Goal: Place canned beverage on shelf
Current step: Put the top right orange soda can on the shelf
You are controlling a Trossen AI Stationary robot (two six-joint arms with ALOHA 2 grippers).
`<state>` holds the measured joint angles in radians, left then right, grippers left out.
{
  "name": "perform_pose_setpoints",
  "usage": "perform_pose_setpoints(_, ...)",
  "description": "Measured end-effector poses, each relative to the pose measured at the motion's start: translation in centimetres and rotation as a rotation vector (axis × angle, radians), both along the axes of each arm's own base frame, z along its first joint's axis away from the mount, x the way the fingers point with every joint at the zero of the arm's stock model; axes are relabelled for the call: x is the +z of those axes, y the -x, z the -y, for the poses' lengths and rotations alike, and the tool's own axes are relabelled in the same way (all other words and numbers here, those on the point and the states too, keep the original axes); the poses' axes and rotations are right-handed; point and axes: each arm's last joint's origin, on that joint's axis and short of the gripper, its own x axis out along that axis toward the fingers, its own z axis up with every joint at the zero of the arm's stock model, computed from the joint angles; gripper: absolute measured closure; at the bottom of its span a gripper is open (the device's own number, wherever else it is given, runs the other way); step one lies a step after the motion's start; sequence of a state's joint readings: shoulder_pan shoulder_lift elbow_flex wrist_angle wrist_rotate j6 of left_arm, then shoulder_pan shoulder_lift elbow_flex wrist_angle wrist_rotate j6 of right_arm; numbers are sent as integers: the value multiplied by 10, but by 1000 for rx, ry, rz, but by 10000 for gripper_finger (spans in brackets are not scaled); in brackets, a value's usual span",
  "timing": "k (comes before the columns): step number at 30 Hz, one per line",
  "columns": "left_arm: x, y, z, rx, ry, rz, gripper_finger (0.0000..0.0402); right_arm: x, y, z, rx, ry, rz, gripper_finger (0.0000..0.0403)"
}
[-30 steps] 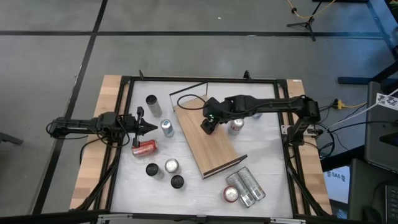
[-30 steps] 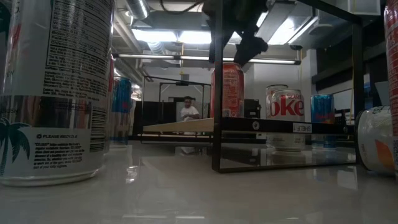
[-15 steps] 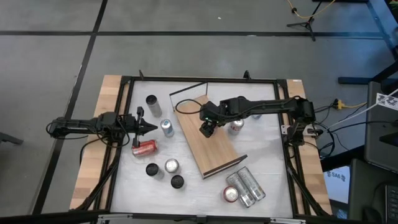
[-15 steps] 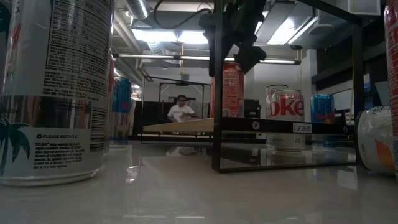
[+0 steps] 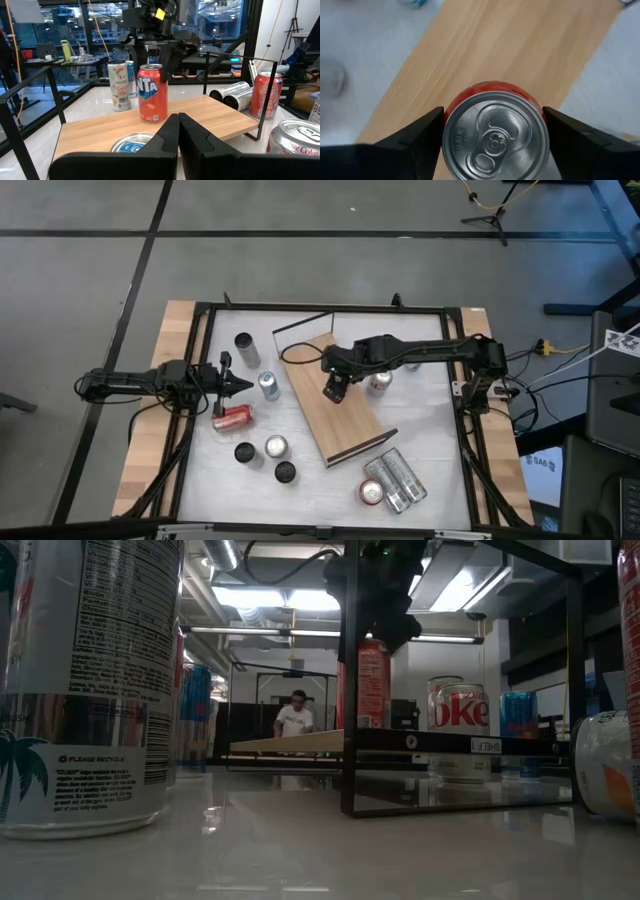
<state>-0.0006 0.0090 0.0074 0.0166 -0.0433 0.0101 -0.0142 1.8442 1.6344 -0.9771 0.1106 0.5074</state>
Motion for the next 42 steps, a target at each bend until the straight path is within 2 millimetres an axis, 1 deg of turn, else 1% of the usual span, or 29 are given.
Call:
perform_pose_setpoints(3,0,0,0,0,0,0,401,0,-1,-1,105,15,-2,96)
perform_pose_setpoints(10,0,0,0,0,0,0,401,1,-1,-2,392,87,-14,116)
perform_pose_setpoints(16,0,0,0,0,0,0,401,1,-1,-3,679,87,0,98)
perform_pose_setpoints(20,0,0,0,0,0,0,401,1,-1,-4,802,107,8,95)
perform_pose_setpoints(25,0,0,0,0,0,0,401,1,-1,-5,908,133,17,101)
perform_pose_setpoints(29,0,0,0,0,0,0,401,1,0,-6,977,113,38,101)
perform_pose_setpoints(32,0,0,0,0,0,0,401,1,1,-7,994,83,31,102)
perform_pose_setpoints(42,0,0,0,0,0,0,401,1,5,-7,998,63,-3,102)
